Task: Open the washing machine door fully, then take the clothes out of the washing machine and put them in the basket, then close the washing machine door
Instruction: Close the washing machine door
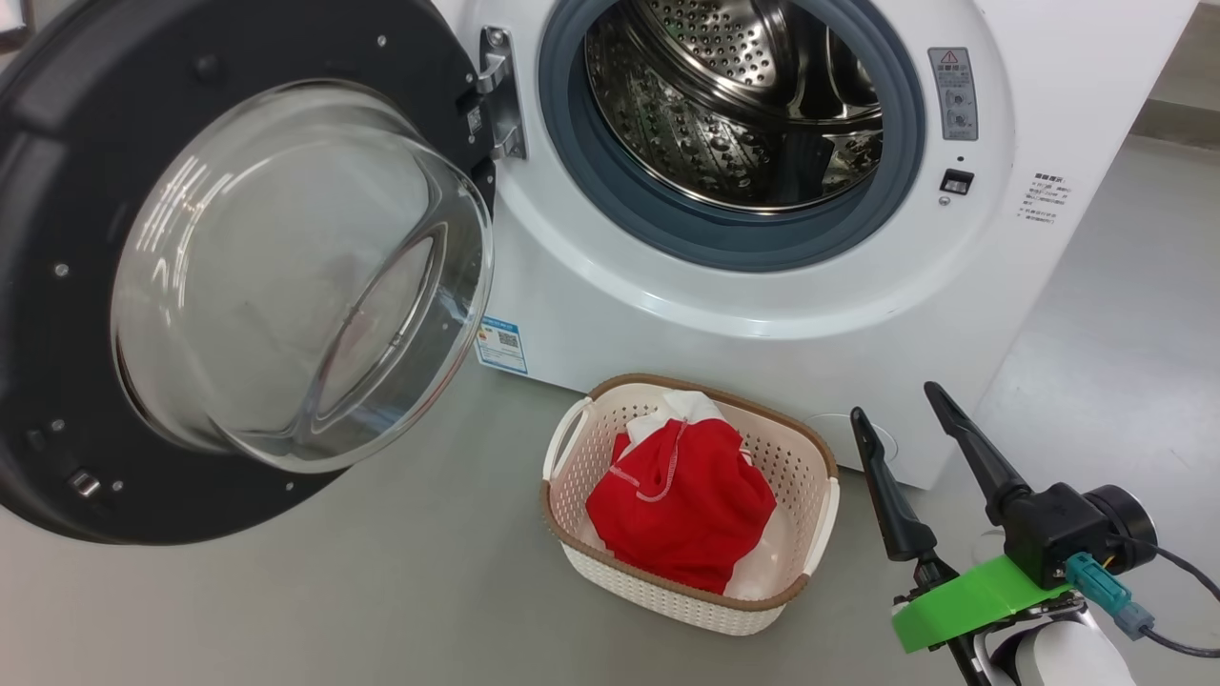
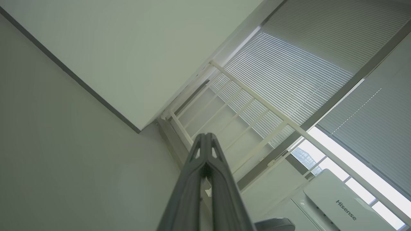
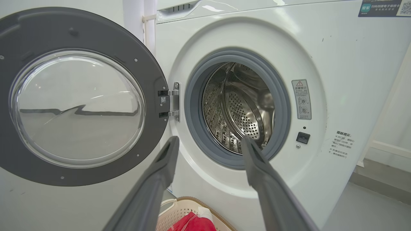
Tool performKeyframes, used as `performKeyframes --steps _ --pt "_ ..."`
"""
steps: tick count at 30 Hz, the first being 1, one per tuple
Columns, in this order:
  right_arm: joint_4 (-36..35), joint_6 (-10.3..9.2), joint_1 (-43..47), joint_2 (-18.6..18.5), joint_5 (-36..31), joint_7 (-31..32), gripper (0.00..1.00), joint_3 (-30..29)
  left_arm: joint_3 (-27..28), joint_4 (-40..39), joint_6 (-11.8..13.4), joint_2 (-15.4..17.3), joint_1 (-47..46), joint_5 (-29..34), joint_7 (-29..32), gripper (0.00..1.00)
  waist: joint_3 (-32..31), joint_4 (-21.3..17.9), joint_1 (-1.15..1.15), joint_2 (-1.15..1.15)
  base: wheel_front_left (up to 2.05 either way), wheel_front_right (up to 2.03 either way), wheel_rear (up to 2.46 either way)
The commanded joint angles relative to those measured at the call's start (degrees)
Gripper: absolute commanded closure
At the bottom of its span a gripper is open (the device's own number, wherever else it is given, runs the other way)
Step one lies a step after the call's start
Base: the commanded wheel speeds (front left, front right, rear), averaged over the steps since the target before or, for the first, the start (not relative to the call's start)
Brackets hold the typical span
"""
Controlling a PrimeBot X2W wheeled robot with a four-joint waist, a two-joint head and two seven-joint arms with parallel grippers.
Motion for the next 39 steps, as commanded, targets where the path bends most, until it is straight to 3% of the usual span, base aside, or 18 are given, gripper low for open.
performKeyframes --steps 1,6,14,29,39 --pt "-1.29 0.35 -1.15 -0.16 -0.58 -0.36 0.00 1.10 1.37 0.42 0.20 3.67 -1.93 -1.52 2.17 1.00 -0.05 -0.02 0.00 0.00 0.00 0.00 0.00" --pt "-0.98 0.35 -1.19 -0.19 -0.70 -0.36 0.00 1.04 3.07 8.03 0.84 4.98 -4.59 -5.95 11.64 1.00 -0.23 -0.09 0.00 0.00 0.00 0.00 0.00" --pt "-0.78 0.35 -1.06 -0.19 -0.63 -0.36 0.00 1.51 0.57 13.89 -2.65 6.97 -4.06 -5.79 18.38 1.00 -0.19 -0.59 0.00 0.00 0.00 0.00 0.00" --pt "-1.45 0.35 -0.59 -0.69 -0.13 -0.36 0.00 1.05 0.99 17.88 -4.73 8.02 -3.23 -7.74 21.94 1.00 -0.22 -2.50 0.00 0.00 0.00 0.00 0.00" --pt "-3.13 0.35 -0.21 -0.58 -0.37 -0.36 0.00 0.32 0.42 18.57 -6.34 7.46 -2.75 -9.10 27.44 1.00 -0.07 -2.27 0.00 0.00 0.00 0.00 0.00"
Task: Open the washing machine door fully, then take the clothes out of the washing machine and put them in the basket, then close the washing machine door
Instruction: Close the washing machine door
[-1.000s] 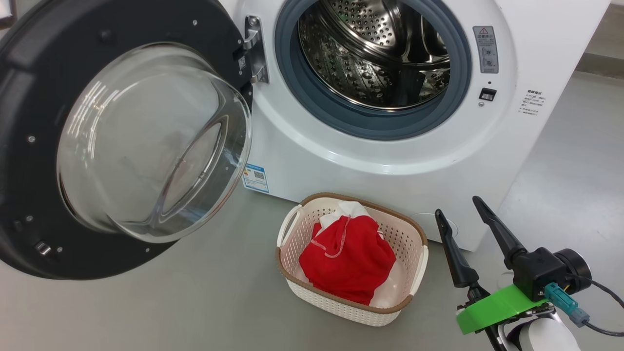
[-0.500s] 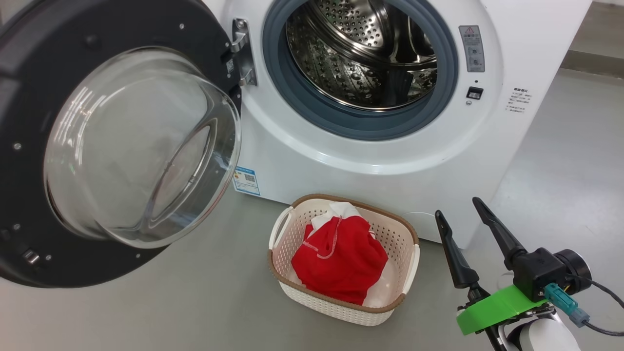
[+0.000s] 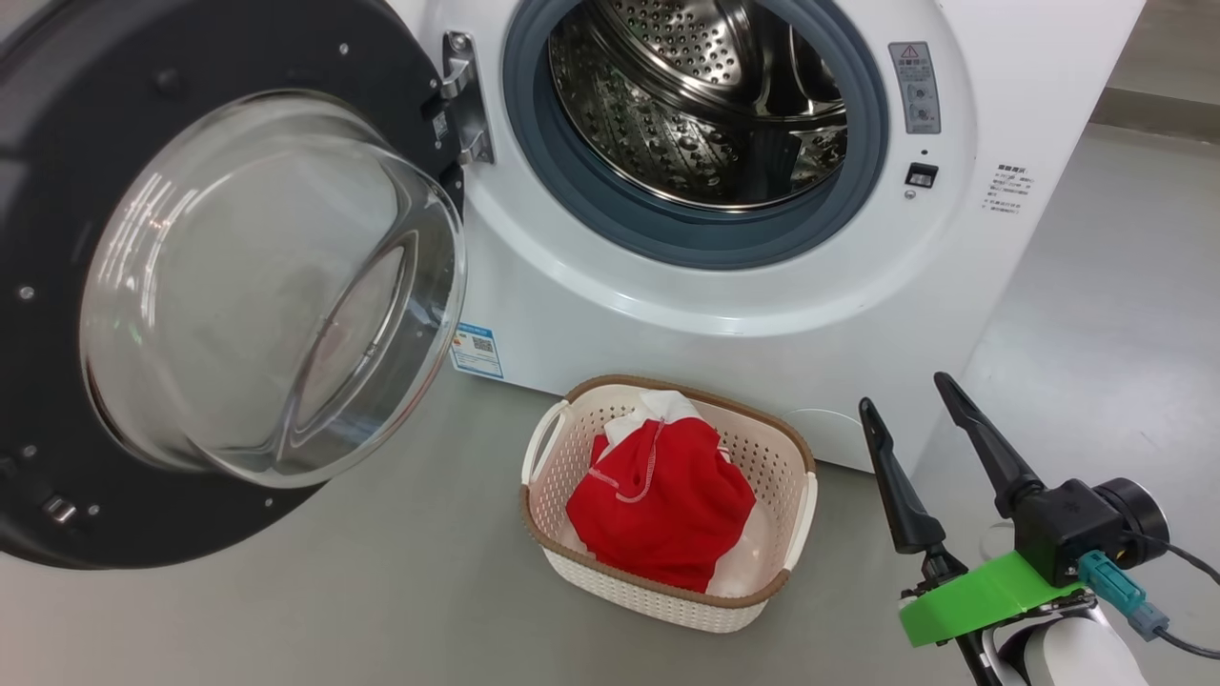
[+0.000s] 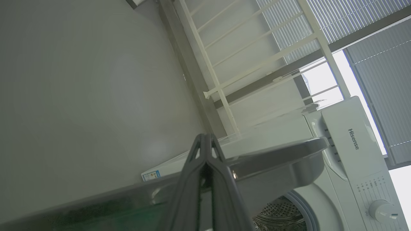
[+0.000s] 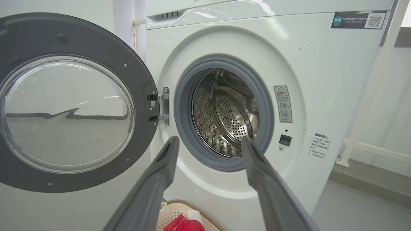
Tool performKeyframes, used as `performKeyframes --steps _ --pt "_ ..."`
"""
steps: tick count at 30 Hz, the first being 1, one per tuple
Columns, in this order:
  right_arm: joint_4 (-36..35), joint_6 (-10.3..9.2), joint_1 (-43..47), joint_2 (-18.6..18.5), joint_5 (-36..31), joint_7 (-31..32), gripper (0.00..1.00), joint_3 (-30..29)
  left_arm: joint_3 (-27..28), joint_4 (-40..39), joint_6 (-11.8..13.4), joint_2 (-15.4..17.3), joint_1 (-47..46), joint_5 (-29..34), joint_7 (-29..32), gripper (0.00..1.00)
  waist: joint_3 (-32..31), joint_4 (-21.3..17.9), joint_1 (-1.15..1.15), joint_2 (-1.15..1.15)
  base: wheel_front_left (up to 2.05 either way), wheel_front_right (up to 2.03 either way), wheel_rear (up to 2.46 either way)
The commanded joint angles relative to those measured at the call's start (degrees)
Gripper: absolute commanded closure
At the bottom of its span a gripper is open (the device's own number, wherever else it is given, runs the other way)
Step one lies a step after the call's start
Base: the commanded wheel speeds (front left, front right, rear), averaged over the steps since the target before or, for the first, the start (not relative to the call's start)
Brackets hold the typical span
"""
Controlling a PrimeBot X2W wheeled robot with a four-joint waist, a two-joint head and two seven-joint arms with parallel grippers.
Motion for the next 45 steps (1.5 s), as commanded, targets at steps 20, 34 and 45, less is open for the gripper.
performKeyframes --steps 20,34,45 --pt "-2.46 0.35 1.43 0.36 -0.02 -0.36 0.00 1.18 0.59 -4.37 -3.45 -1.35 5.08 -4.60 7.95 1.00 -0.84 2.22 0.00 0.00 0.00 0.00 0.00" --pt "-2.63 0.35 1.33 0.42 -0.13 -0.36 0.00 0.79 3.12 -10.27 -3.28 -5.32 7.05 -10.66 16.23 1.00 -0.12 2.47 0.00 0.00 0.00 0.00 0.00" --pt "-2.45 0.35 1.20 0.43 0.40 -0.36 0.00 0.68 4.27 -19.93 -0.74 -9.66 10.89 -15.09 24.14 1.00 -0.04 2.81 0.00 0.00 0.00 0.00 0.00"
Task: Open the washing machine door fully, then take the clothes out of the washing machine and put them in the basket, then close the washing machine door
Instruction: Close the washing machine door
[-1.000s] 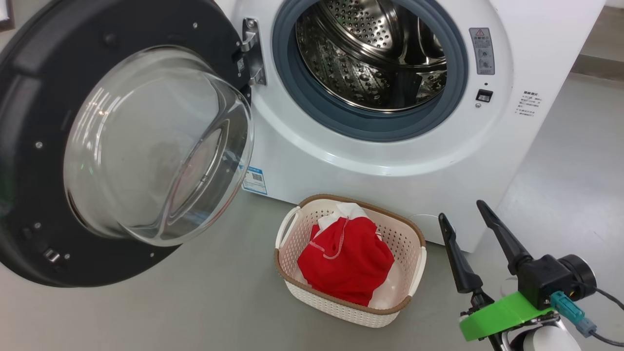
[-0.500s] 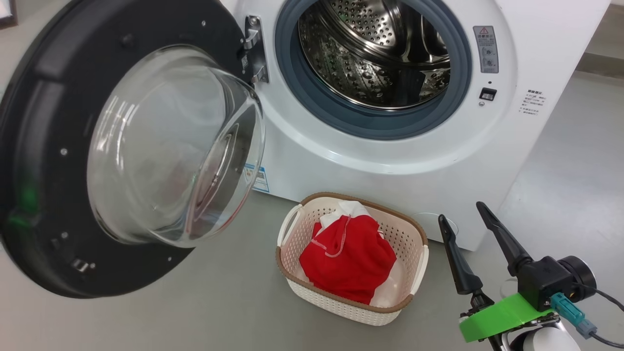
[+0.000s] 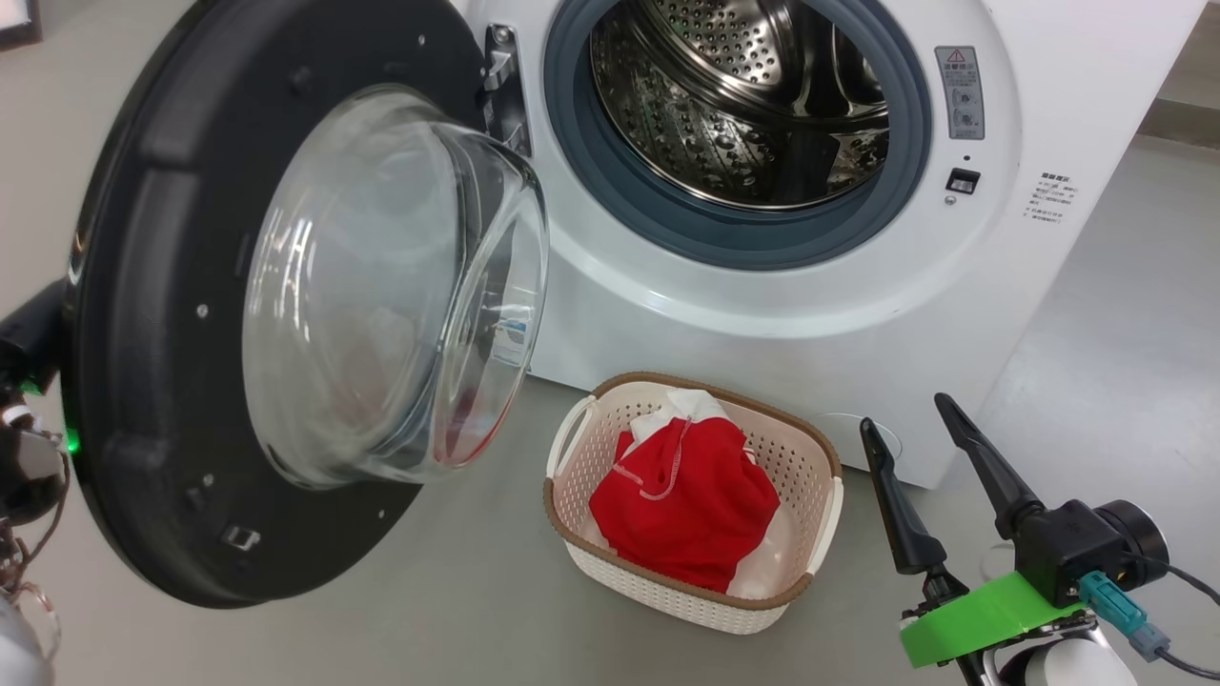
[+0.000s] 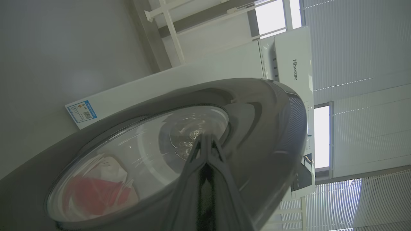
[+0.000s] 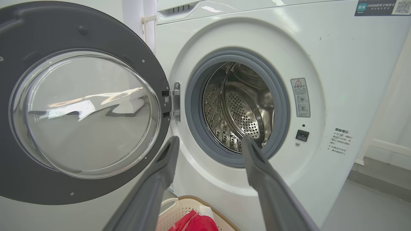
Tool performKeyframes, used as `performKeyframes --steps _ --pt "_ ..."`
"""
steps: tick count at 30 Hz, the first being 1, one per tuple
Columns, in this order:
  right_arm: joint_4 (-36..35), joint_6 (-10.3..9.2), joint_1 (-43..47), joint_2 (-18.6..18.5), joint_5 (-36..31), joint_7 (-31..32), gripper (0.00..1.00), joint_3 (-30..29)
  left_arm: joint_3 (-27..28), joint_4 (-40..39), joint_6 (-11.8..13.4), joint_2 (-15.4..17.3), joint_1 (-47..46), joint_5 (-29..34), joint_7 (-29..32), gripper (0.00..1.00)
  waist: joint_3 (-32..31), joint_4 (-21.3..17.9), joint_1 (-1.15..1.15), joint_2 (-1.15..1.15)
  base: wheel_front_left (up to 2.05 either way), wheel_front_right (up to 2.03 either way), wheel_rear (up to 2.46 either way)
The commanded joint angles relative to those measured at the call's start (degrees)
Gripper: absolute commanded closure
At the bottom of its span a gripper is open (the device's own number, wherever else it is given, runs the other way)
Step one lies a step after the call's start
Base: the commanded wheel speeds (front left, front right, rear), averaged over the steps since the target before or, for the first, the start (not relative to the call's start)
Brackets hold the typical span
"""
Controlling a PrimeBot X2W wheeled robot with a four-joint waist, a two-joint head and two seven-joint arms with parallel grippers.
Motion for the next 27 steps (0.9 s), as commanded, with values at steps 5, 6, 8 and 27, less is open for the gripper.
performKeyframes --steps 5,6,8,27 --pt "-1.33 0.35 -1.23 0.06 0.43 -0.36 0.00 0.99 0.13 -8.05 1.87 -1.00 3.61 -1.75 4.06 1.00 -0.01 0.02 0.00 0.00 0.00 0.00 0.00" --pt "-1.31 0.35 -1.23 0.06 0.46 -0.36 0.00 0.97 0.03 -9.54 2.07 -1.58 4.20 -2.10 4.87 1.00 -0.03 0.03 0.00 0.00 0.00 0.00 0.00" --pt "-1.29 0.35 -1.23 0.06 0.56 -0.36 0.00 1.00 0.08 -12.39 2.84 -2.67 5.39 -3.04 6.56 1.00 -0.05 0.01 0.00 0.00 0.00 0.00 0.00" --pt "-1.14 0.35 -1.43 0.06 0.84 -0.36 0.00 1.14 -3.39 -30.86 10.28 -8.42 13.52 -9.22 13.16 1.00 0.35 -0.97 0.00 0.00 0.00 0.00 0.00"
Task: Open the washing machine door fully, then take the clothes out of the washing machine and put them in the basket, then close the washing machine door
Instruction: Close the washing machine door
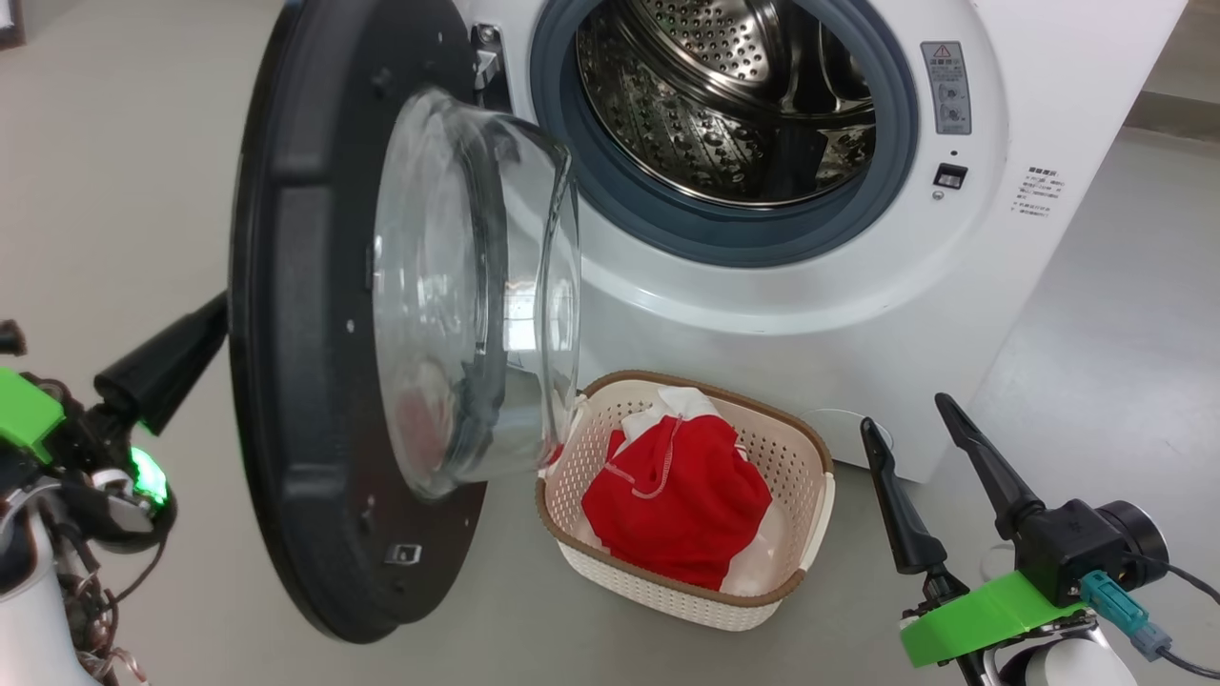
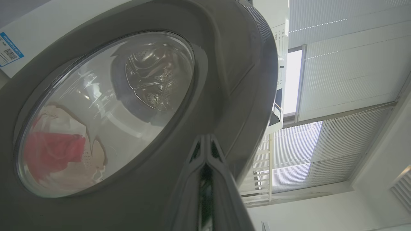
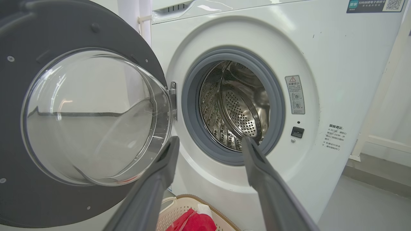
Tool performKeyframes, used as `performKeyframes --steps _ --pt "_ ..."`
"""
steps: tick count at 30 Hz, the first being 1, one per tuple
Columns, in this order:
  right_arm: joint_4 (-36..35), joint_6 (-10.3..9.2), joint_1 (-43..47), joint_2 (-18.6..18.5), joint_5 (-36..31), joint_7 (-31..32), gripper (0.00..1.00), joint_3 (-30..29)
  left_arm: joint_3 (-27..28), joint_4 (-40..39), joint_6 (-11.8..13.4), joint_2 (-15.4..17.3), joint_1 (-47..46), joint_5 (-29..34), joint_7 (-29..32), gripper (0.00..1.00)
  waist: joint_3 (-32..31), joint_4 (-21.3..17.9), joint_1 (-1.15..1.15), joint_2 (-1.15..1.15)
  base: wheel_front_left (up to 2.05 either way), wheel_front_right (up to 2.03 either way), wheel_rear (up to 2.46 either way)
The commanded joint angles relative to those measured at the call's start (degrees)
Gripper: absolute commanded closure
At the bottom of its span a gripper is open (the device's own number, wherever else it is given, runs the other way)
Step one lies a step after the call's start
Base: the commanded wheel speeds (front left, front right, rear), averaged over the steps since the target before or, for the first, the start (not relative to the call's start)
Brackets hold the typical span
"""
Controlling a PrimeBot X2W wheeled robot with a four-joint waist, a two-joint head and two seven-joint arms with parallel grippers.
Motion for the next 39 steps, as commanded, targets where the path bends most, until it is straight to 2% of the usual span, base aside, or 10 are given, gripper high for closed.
performKeyframes --steps 1,8,19,28,39 --pt "-1.18 0.35 -1.46 0.04 0.48 -0.36 0.00 1.22 -0.39 -2.35 0.37 0.72 0.35 -1.37 0.79 1.00 0.08 -0.15 0.00 0.00 0.00 0.00 0.00" --pt "-1.13 0.35 -2.03 0.04 0.60 -0.36 0.00 1.20 -5.43 -3.34 1.24 0.54 2.00 -5.56 -1.23 1.00 0.83 -1.11 0.00 0.00 0.00 0.00 0.00" --pt "-1.04 0.35 -2.86 0.04 0.40 -0.36 0.00 1.23 -12.31 -3.33 0.55 0.52 3.25 -12.82 -6.14 1.00 2.18 -3.44 0.00 0.00 0.00 0.00 0.00" --pt "-0.73 0.35 -2.85 0.04 0.31 -0.36 0.00 1.11 -15.38 -1.44 -1.07 0.52 3.56 -16.74 -9.74 1.00 1.62 -6.13 0.00 0.00 0.00 0.00 0.00" --pt "-0.97 0.35 -2.21 0.04 0.40 -0.36 0.00 0.89 -16.66 -1.28 -2.86 0.51 4.21 -16.64 -11.84 1.00 1.65 -7.14 0.00 0.00 0.00 0.00 0.00"
